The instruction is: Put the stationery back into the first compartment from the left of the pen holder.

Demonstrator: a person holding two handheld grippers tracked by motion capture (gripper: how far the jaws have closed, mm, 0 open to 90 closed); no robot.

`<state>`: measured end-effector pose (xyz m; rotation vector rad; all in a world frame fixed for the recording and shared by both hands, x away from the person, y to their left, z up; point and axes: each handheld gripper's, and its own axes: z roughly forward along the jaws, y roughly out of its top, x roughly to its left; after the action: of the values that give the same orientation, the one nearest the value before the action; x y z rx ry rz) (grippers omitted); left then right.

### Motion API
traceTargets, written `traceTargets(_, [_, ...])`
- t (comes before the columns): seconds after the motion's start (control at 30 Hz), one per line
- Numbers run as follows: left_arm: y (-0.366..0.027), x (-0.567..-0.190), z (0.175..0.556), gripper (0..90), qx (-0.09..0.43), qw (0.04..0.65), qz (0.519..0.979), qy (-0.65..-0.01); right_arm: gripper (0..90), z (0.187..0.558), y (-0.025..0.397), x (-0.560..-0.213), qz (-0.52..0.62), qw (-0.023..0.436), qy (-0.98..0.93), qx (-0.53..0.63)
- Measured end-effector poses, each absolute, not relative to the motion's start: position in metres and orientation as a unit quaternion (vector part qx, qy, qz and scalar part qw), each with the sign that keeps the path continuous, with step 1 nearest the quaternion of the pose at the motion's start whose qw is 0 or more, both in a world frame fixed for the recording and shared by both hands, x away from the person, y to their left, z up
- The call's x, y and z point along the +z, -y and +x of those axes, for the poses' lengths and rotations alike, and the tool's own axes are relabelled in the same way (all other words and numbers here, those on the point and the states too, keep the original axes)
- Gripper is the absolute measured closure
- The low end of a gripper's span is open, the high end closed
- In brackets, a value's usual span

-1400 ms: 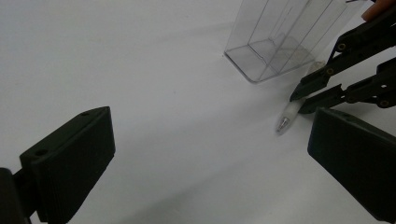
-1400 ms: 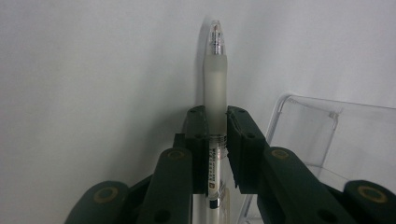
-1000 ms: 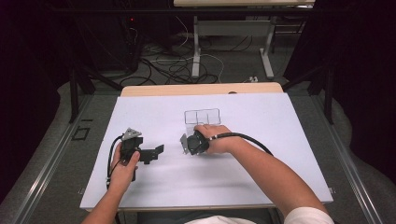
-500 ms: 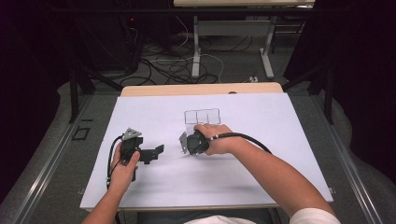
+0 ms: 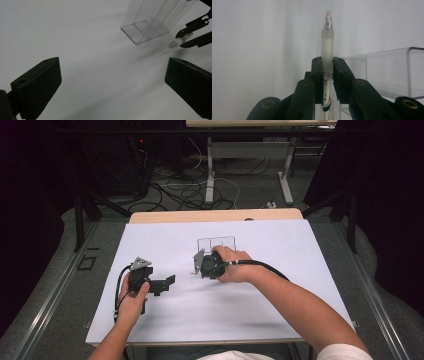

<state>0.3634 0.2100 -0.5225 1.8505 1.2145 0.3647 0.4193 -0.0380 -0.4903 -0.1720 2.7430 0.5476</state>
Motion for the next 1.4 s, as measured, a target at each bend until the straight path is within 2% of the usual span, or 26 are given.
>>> traceTargets(0.67, [-0.210, -0.523, 0.364, 0.9, 0.147, 0.434, 0.743, -0.488, 79.6, 0.427, 0.039, -0.461, 0.012, 0.162, -0.945, 0.285])
traceTargets(1.4, [-0.210, -0.522, 0.363, 1.0, 0.148, 0.434, 0.743, -0.488, 79.6, 0.442, 0.059, -0.420, 0.119, 0.169, -0.858, 0.470])
